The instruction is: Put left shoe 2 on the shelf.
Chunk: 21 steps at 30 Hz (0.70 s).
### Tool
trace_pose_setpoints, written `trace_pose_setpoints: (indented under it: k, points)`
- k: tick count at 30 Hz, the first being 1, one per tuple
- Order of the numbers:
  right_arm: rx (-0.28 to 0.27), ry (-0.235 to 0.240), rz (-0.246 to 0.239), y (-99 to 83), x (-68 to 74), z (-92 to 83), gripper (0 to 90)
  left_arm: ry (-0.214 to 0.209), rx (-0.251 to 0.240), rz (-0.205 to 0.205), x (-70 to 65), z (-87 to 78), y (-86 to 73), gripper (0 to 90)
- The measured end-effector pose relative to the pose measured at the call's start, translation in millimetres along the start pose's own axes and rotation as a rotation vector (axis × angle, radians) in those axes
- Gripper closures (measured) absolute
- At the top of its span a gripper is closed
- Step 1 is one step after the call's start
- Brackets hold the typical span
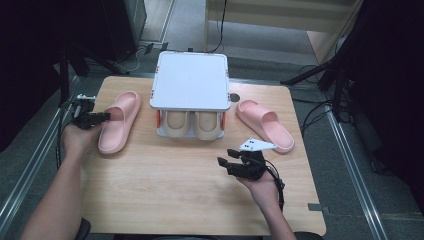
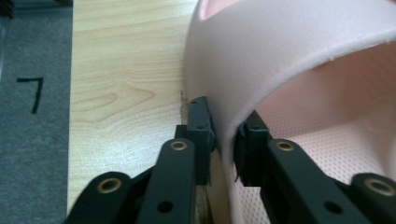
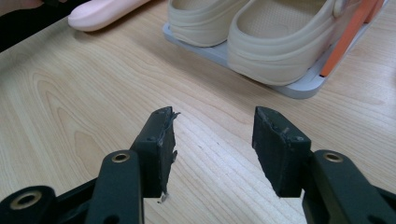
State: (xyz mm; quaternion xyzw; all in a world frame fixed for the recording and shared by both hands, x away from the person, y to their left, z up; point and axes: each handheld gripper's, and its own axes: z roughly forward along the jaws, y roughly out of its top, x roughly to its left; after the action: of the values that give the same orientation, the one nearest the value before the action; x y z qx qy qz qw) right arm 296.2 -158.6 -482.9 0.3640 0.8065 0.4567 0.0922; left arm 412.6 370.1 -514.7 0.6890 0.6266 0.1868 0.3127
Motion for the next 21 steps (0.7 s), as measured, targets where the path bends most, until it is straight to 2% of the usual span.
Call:
trace_pose_setpoints:
  k: [2, 5, 9, 12, 21]
  points:
    - [0.003, 0.003, -0.002, 0.2, 1.1, 0.8, 49.4, -0.026, -0.001, -0.028, 0.4, 0.4, 0.1, 82.5]
    - [0.001, 0.005, -0.009, 0.4, 1.5, 0.9, 49.4, -0.032, 0.015, -0.015, -1.2, -0.3, 0.9, 82.9]
    - [0.000, 0.008, -0.004, 0.8, 0.7, 0.7, 49.4, -0.069, 0.026, -0.057, -2.9, 0.0, 2.3, 83.2]
    - [-0.003, 0.011, -0.005, 1.3, 0.8, 1.1, 49.4, -0.073, 0.037, -0.050, -6.8, -0.5, 3.4, 83.4]
    - [-0.003, 0.029, -0.014, 4.8, 2.3, 5.0, 49.4, -0.097, 0.065, -0.077, -13.9, -6.9, 4.0, 83.3]
